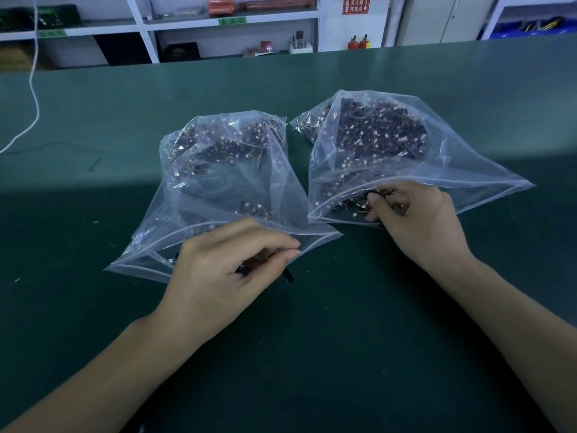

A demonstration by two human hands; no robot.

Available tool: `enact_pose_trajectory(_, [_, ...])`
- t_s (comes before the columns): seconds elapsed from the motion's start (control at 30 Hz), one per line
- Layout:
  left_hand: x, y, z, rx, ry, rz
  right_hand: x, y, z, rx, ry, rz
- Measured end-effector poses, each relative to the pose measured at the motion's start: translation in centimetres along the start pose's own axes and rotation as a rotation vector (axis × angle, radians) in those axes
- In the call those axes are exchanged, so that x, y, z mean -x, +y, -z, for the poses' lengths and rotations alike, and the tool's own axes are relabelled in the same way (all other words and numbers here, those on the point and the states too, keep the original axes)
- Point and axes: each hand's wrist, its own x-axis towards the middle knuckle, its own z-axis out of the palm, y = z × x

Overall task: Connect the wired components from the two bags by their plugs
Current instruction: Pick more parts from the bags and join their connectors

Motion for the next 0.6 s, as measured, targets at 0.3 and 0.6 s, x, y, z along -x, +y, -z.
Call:
enact_pose_trajectory(0.3, [0.1,0.1,0.2,0.045,0.088,0.011,0.5,-0.7,0.0,-0.062,0.048,0.048])
enact_pose_trajectory(0.6, [0.0,-0.1,-0.1,0.092,0.069,0.047,3.7,-3.7,-0.9,-0.261,-0.308,0.498])
